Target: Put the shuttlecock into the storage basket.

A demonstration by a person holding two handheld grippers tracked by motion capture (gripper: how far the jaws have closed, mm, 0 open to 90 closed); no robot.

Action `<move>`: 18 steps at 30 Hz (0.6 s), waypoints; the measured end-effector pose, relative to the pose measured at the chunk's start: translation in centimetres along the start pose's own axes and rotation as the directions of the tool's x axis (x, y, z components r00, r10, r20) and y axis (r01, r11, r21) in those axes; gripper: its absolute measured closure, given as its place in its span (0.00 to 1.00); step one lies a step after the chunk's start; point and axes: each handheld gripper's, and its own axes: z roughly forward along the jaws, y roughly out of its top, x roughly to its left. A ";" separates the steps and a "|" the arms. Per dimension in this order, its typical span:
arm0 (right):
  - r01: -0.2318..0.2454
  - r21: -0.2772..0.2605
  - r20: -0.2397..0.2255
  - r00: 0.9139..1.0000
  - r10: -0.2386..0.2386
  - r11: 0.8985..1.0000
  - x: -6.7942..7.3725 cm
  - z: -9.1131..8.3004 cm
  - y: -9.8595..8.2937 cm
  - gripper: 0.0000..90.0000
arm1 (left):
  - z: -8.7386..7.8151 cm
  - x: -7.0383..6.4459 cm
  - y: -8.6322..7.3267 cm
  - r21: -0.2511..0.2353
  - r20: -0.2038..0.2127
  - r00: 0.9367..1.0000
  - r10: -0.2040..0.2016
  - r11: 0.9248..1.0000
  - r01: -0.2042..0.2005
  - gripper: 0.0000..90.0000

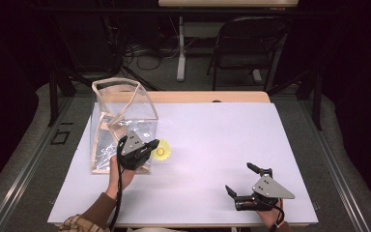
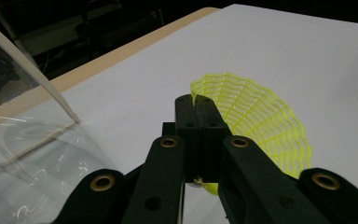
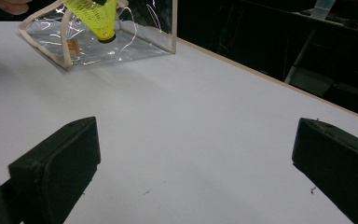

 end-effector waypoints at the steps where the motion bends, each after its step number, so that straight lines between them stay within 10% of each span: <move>1: 0.000 0.001 0.000 1.000 0.000 1.000 0.0 0.0 0.0 0.00 | 0.0 0.0 0.1 -0.002 0.002 1.000 -0.002 1.000 0.002 1.00; 18: -0.001 0.002 0.001 1.000 0.001 1.000 0.0 0.0 0.0 0.00 | -0.4 0.4 1.2 -0.008 0.008 1.000 0.012 1.000 -0.012 1.00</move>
